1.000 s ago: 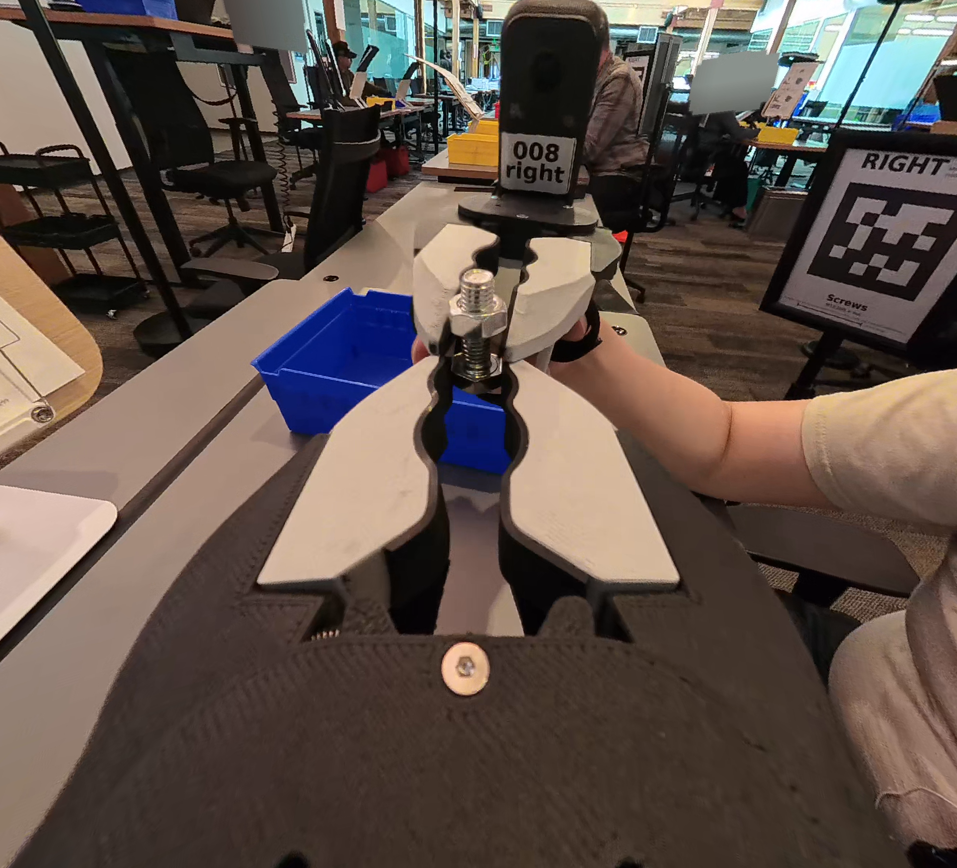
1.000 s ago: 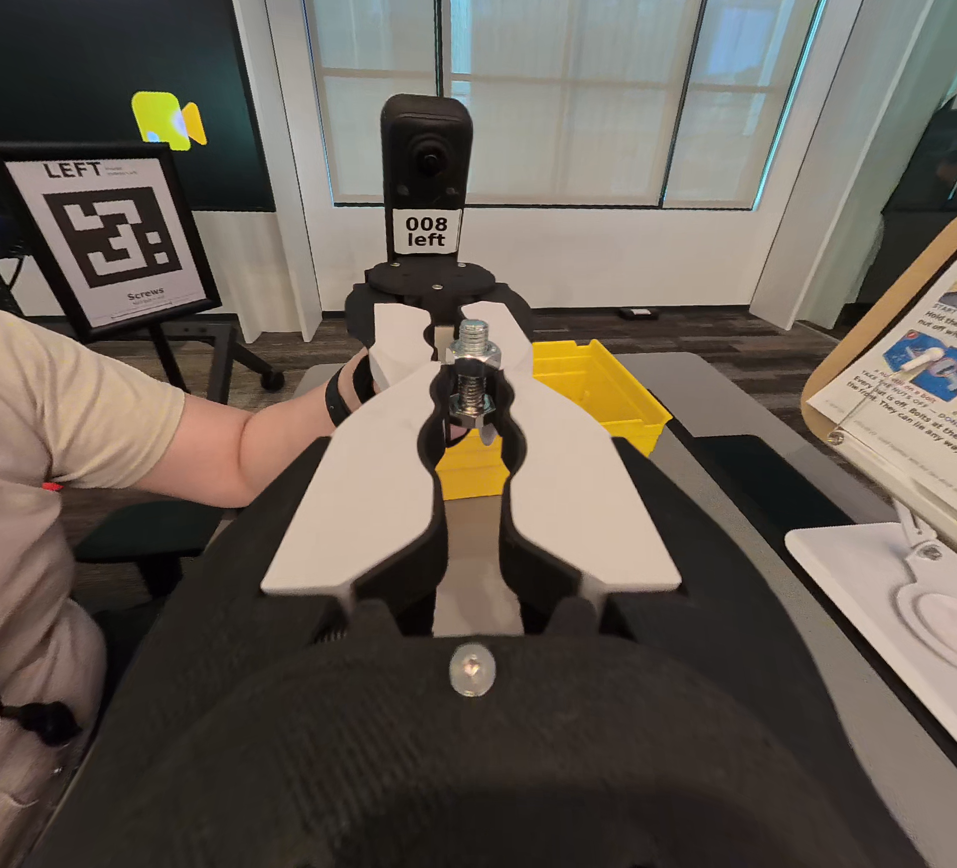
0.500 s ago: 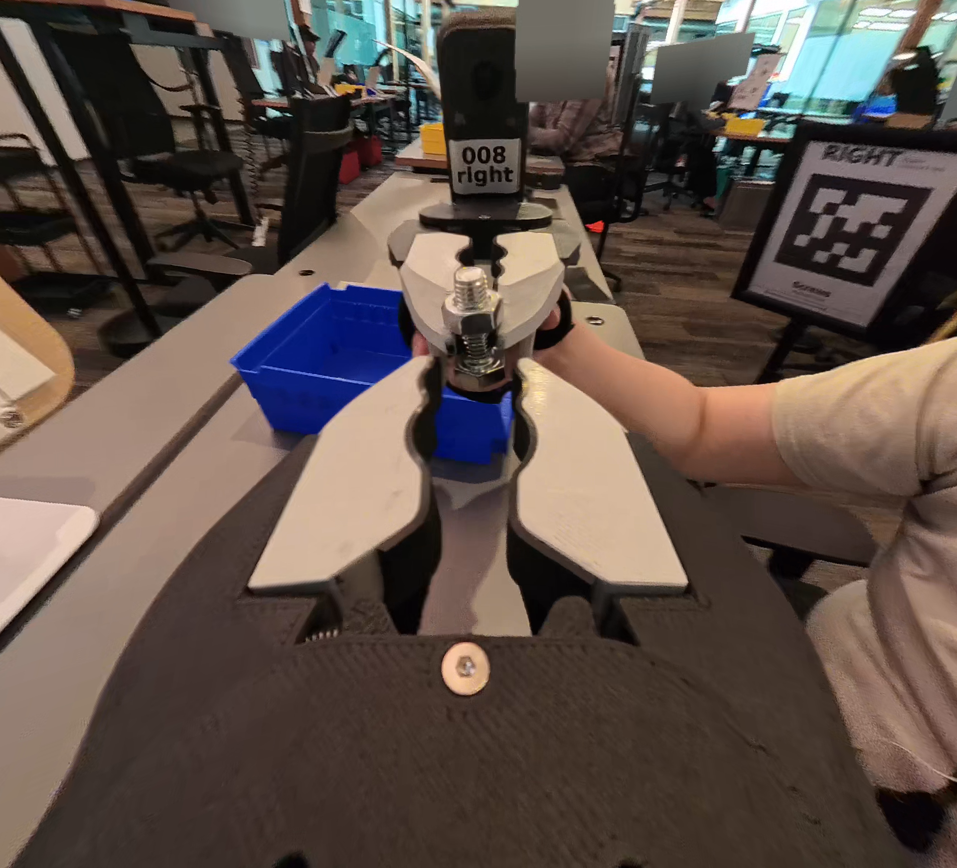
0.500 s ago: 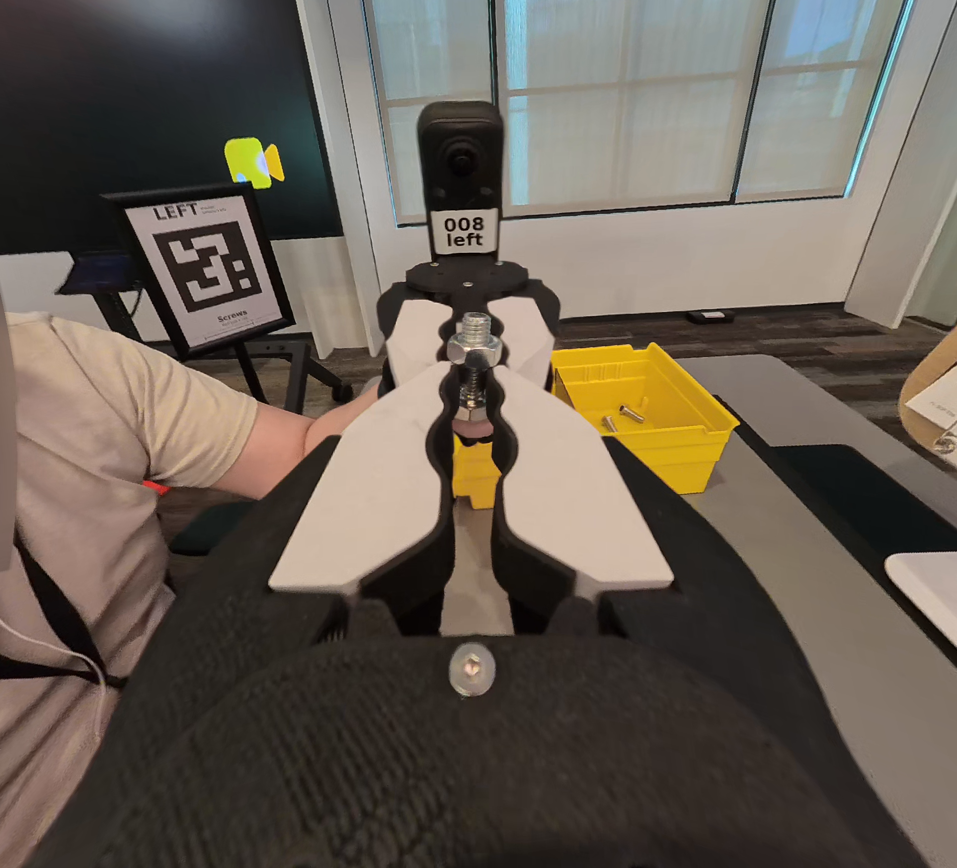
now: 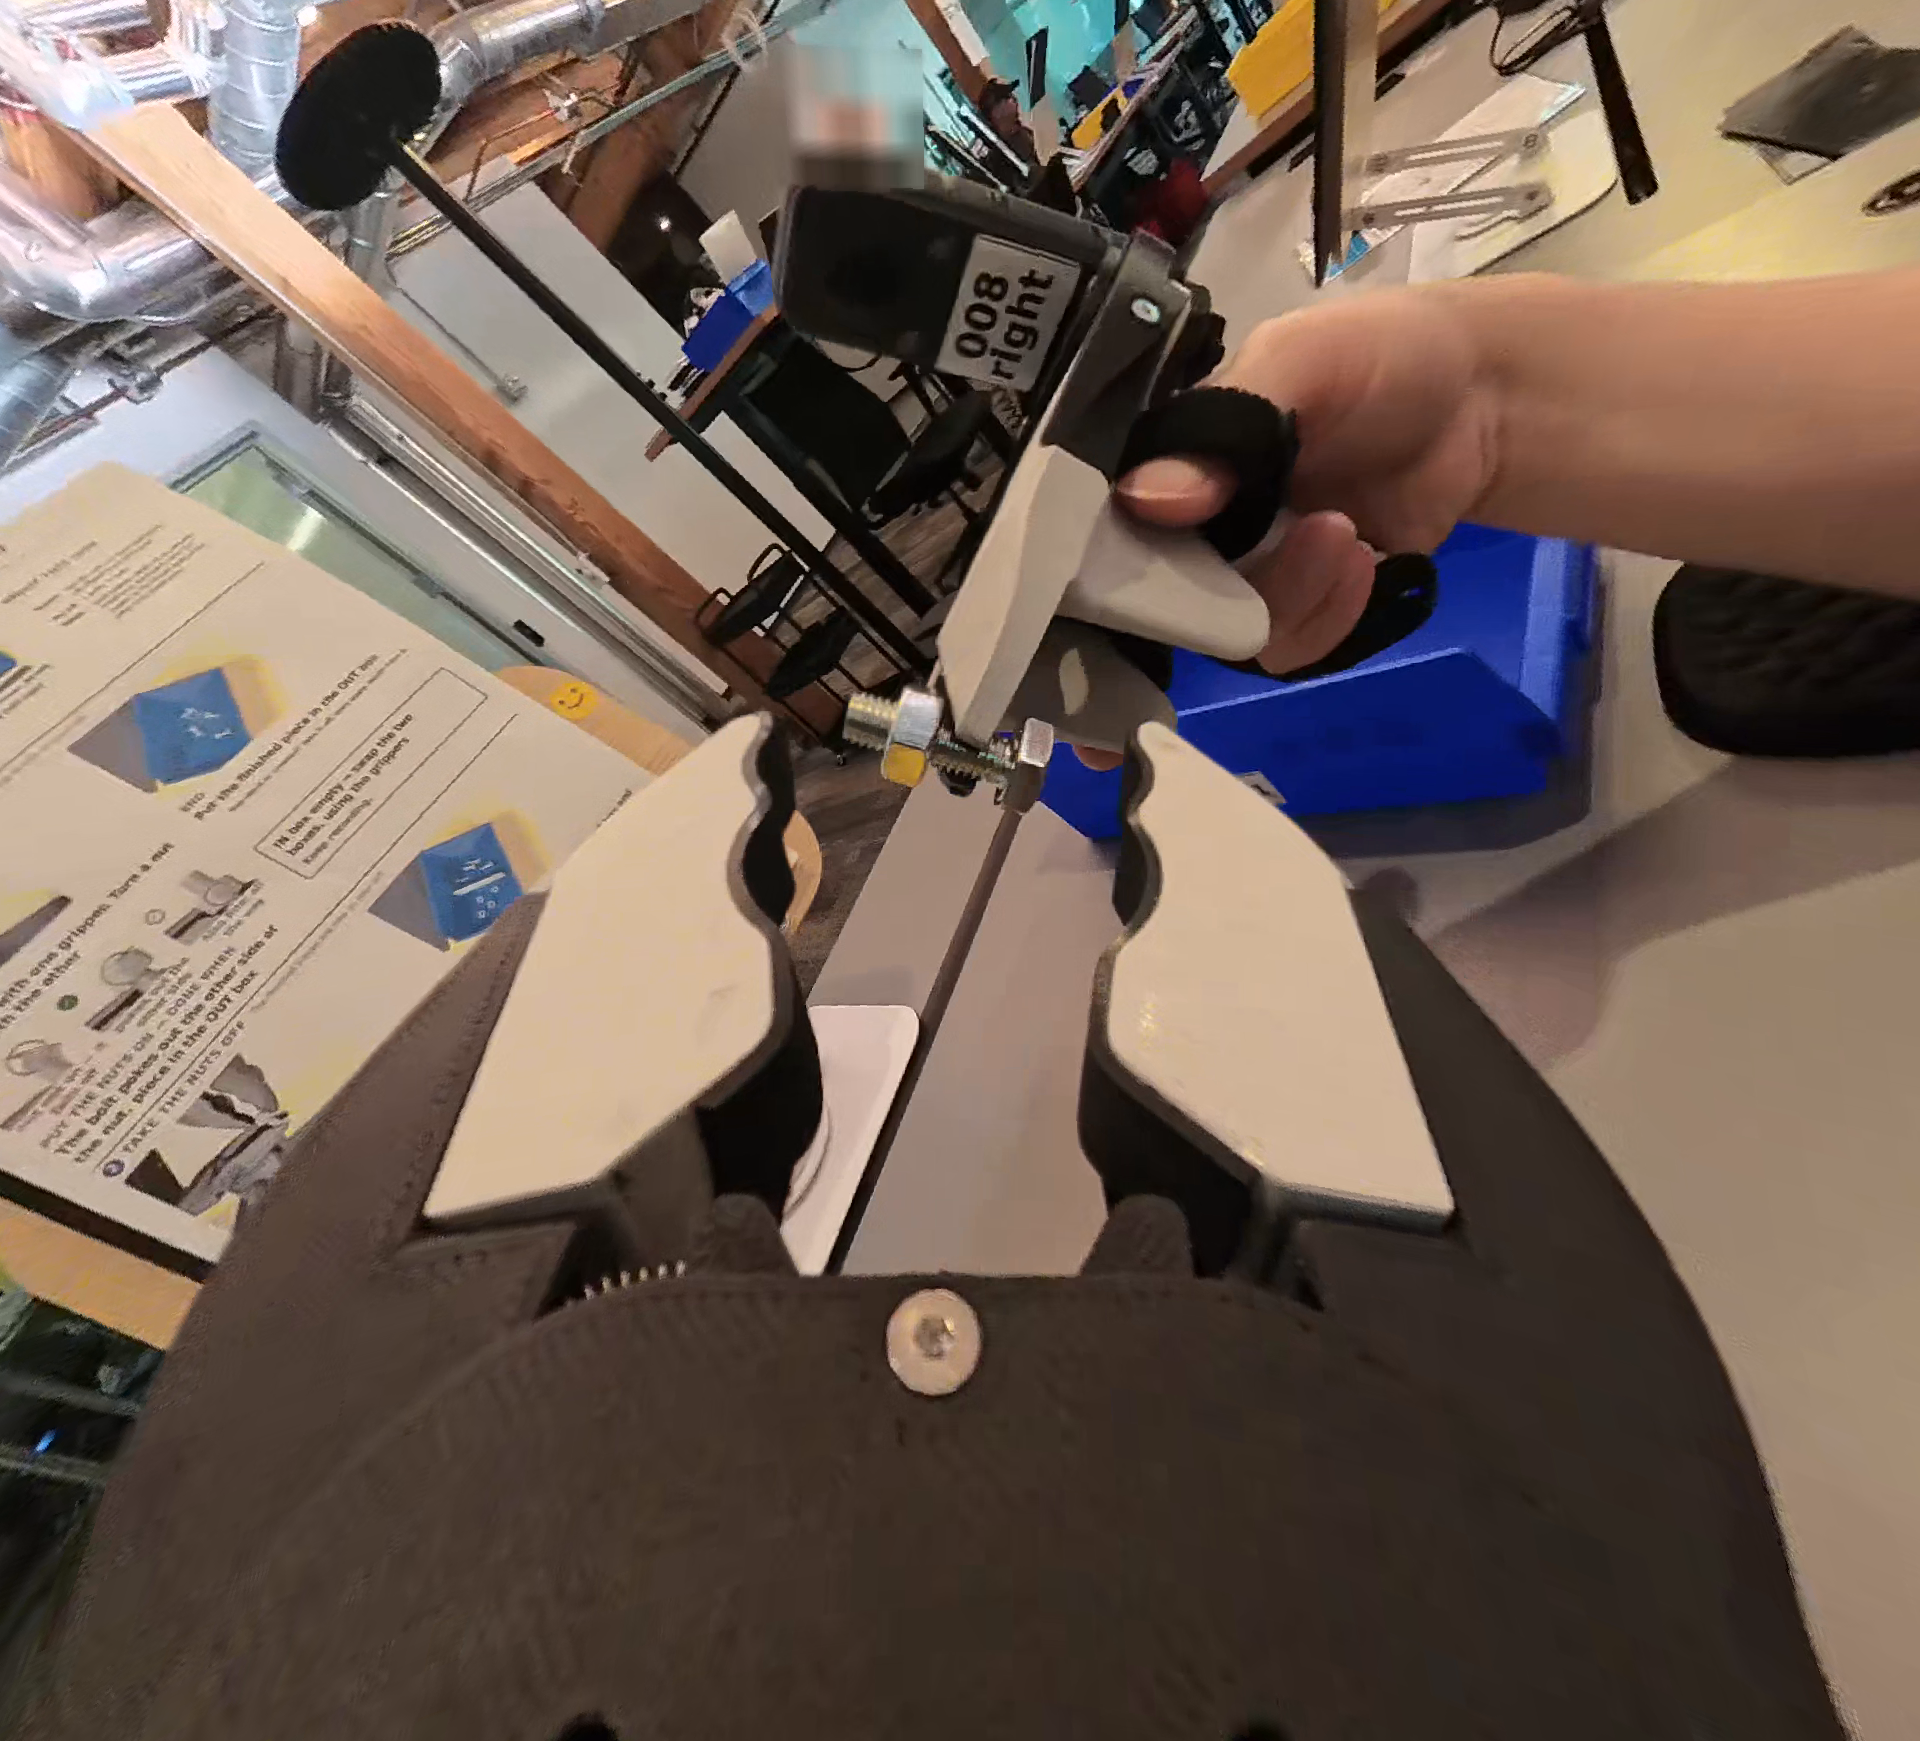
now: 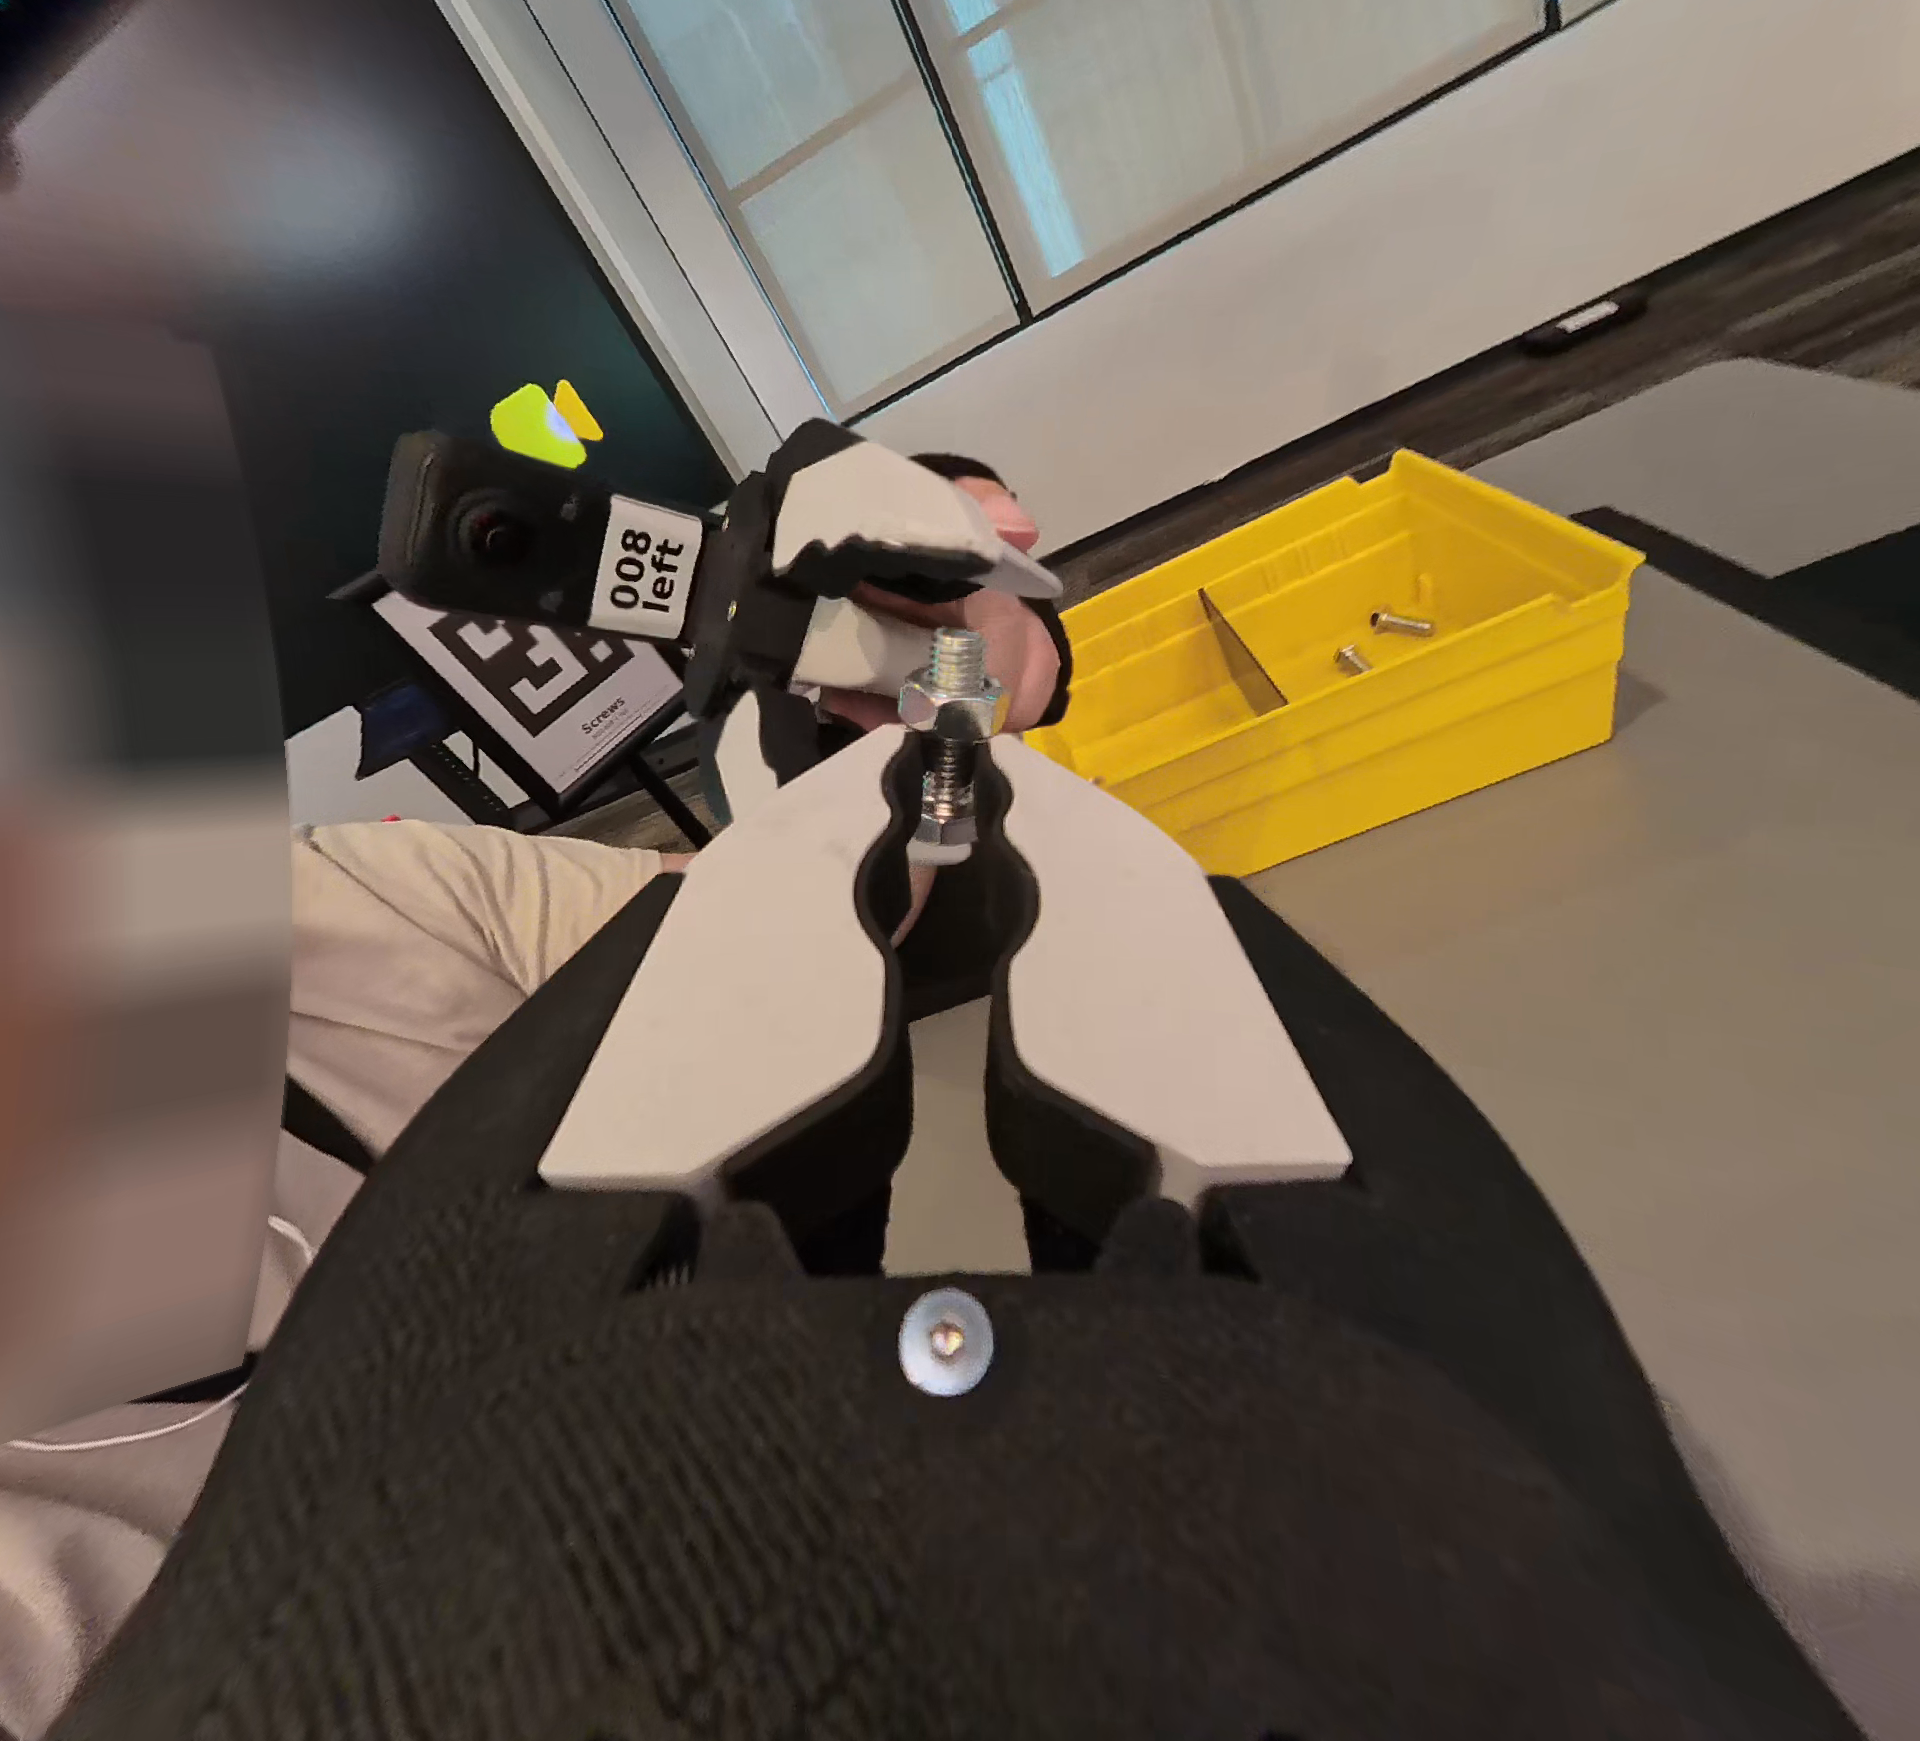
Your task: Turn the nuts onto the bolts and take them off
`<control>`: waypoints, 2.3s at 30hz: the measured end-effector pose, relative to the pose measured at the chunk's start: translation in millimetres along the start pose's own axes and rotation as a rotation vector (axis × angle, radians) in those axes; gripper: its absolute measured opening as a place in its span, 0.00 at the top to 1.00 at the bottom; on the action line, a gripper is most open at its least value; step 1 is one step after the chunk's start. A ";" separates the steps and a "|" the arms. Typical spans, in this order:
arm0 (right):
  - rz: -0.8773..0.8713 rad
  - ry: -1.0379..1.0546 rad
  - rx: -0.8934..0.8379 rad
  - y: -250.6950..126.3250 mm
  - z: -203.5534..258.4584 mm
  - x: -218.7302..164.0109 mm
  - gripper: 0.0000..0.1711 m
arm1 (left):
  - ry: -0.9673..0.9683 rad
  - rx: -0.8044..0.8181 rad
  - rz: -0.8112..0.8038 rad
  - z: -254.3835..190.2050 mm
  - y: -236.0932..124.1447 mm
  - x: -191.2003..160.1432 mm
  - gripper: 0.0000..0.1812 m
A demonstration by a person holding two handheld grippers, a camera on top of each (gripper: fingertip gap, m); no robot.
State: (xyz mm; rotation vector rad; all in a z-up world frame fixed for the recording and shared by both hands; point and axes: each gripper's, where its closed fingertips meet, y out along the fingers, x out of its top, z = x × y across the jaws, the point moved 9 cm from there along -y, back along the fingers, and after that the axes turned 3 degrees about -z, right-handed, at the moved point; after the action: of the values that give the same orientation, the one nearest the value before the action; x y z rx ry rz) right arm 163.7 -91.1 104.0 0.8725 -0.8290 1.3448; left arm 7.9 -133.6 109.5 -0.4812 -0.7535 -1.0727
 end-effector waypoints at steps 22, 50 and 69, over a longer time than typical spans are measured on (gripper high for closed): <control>0.076 0.017 0.065 6.0 6.2 -4.9 0.88 | 0.123 -0.004 0.037 -9.1 3.9 -5.3 0.78; 0.099 -0.209 -0.724 -114.0 -8.5 23.9 0.94 | -0.443 0.135 -0.190 59.6 -51.7 2.4 0.81; 0.778 0.424 -1.437 -247.3 -133.2 -86.7 0.94 | -0.647 0.018 -0.248 80.1 -82.4 -1.5 0.83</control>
State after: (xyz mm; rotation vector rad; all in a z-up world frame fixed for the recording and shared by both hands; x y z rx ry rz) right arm 406.1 -18.3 -45.5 -0.9019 -1.5007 1.0644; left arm -92.5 -112.2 161.0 -0.7470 -1.4196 -1.1452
